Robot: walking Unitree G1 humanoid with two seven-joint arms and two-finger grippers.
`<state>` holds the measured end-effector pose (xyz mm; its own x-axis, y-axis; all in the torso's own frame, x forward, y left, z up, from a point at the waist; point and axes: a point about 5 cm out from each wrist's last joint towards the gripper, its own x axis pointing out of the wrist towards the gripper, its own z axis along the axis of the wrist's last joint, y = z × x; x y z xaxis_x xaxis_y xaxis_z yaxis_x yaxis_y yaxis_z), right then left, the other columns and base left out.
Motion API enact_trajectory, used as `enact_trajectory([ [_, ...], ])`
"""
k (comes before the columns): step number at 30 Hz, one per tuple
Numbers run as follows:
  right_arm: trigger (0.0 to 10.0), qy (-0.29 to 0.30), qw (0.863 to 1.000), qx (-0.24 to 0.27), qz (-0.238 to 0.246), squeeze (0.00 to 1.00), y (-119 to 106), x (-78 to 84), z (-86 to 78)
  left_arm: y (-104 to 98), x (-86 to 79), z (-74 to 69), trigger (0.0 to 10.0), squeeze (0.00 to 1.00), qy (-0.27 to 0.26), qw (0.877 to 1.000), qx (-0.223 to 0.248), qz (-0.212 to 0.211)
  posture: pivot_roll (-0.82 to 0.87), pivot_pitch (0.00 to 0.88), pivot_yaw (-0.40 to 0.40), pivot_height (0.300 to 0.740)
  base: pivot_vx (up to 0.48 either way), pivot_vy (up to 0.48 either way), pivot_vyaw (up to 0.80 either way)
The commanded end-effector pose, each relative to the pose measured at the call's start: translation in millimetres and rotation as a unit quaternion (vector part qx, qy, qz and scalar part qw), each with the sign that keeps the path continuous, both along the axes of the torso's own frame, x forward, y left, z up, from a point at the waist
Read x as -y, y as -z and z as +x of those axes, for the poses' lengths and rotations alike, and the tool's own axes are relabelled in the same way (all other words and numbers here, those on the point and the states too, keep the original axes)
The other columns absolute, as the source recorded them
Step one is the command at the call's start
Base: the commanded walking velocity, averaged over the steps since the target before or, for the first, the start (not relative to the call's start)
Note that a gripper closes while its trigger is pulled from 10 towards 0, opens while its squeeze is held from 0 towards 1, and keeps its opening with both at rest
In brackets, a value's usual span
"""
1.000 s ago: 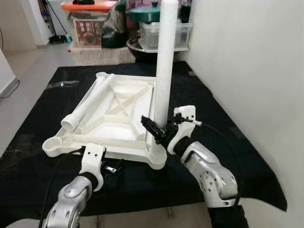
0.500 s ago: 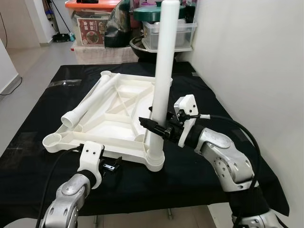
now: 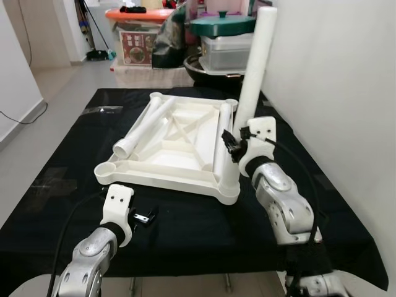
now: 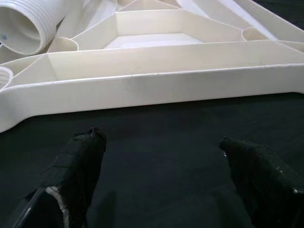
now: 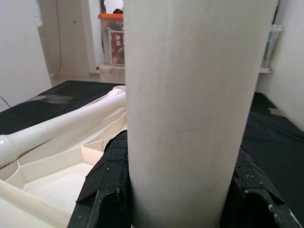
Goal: Building children table
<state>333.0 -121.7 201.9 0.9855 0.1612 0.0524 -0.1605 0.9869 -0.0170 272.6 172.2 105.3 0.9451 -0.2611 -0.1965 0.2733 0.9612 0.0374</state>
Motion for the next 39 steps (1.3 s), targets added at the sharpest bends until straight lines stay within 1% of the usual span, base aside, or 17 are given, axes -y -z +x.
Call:
enact_trajectory([
  [1,1.5,0.062,0.996,-0.057,-0.034,0.00,24.1,15.8,-4.2,1.4,3.5,0.1,10.0,0.00,0.006,1.000,-0.002,0.003,0.04,0.000,-0.042,0.740,0.000,0.000,0.00],
  [2,10.0,0.071,0.995,-0.061,-0.034,0.00,23.8,12.7,-6.1,1.8,5.1,0.6,10.0,0.00,0.009,1.000,-0.003,0.002,0.04,0.000,-0.039,0.740,0.000,0.000,0.00],
  [6,10.0,0.050,0.998,-0.033,-0.001,0.00,11.8,-1.6,-7.0,1.8,7.3,2.8,10.0,0.00,0.014,1.000,-0.003,0.001,0.03,0.000,-0.036,0.740,0.000,0.000,0.00],
  [7,10.0,0.029,0.999,-0.016,0.015,1.00,5.7,-6.2,-6.5,1.6,7.3,3.4,10.0,0.00,0.014,1.000,-0.002,0.001,0.03,0.000,-0.037,0.740,0.000,0.000,0.00],
  [11,10.0,-0.033,0.998,-0.007,0.048,1.00,-5.2,-18.5,-4.9,0.2,6.4,3.8,10.0,0.00,0.013,1.000,-0.001,-0.001,0.04,0.000,-0.041,0.740,0.000,0.000,0.00],
  [12,10.0,-0.115,0.992,-0.012,0.058,0.00,-12.5,-25.5,-3.8,0.8,5.0,3.5,10.0,0.00,0.012,1.000,-0.001,0.000,0.03,0.000,-0.043,0.740,0.000,0.000,0.00],
  [15,10.0,-0.203,0.977,-0.009,0.061,0.00,-19.6,-28.5,-4.7,1.1,4.3,3.5,10.0,0.00,0.012,1.000,-0.001,0.000,0.04,0.000,-0.048,0.740,0.000,0.000,0.00],
  [18,10.0,-0.390,0.921,0.003,-0.022,0.00,-19.2,-26.9,-16.0,1.3,5.1,5.2,10.0,0.00,0.010,1.000,0.000,-0.002,0.05,0.000,-0.060,0.740,0.000,0.000,0.00],
  [22,10.0,-0.441,0.896,-0.008,-0.059,0.00,-10.9,-29.5,-20.8,0.8,6.9,6.1,10.0,0.00,0.008,1.000,0.003,-0.004,0.05,0.000,-0.069,0.740,0.000,0.000,0.00],
  [23,1.0,-0.447,0.892,-0.018,-0.062,0.00,-3.8,-33.9,-17.2,0.9,8.0,5.3,10.0,0.00,0.006,1.000,0.003,-0.005,0.06,0.000,-0.072,0.740,0.000,0.000,0.00],
  [25,1.0,-0.450,0.891,-0.025,-0.060,0.00,0.8,-37.1,-14.4,1.1,8.6,4.7,10.0,0.00,0.005,1.000,0.003,-0.005,0.06,0.000,-0.072,0.740,0.000,0.000,0.00],
  [26,0.0,-0.417,0.906,-0.043,-0.054,0.00,6.9,-38.9,-5.9,1.4,8.8,3.5,10.0,0.00,0.004,1.000,0.003,-0.004,0.07,0.000,-0.078,0.740,0.000,0.000,0.00],
  [27,0.0,-0.274,0.958,-0.082,-0.024,0.00,15.3,-30.9,18.7,1.8,7.0,1.2,10.0,0.00,0.002,1.000,0.002,-0.004,0.07,0.000,-0.075,0.740,0.000,0.000,0.00],
  [29,0.0,-0.208,0.973,-0.101,-0.009,0.00,19.0,-25.5,27.4,1.9,6.0,0.4,10.0,0.00,0.001,1.000,0.001,-0.003,0.07,0.000,-0.075,0.740,0.000,0.000,0.00],
  [31,0.0,-0.208,0.973,-0.101,-0.009,0.00,19.0,-25.5,27.4,1.9,6.0,0.4,10.0,0.00,0.001,1.000,0.001,-0.003,0.07,0.000,-0.075,0.740,0.000,0.000,0.00],
  [35,0.0,0.071,0.984,-0.139,0.083,0.00,40.8,23.4,25.0,2.3,5.1,-0.6,10.0,0.00,0.001,1.000,-0.001,-0.001,0.06,0.000,-0.065,0.740,0.000,0.000,0.00],
  [39,1.3,0.104,0.984,-0.123,0.077,0.00,42.4,27.0,3.4,2.9,7.3,-0.6,10.0,0.00,0.006,1.000,-0.002,-0.001,0.05,0.000,-0.050,0.740,0.000,0.000,0.00],
])
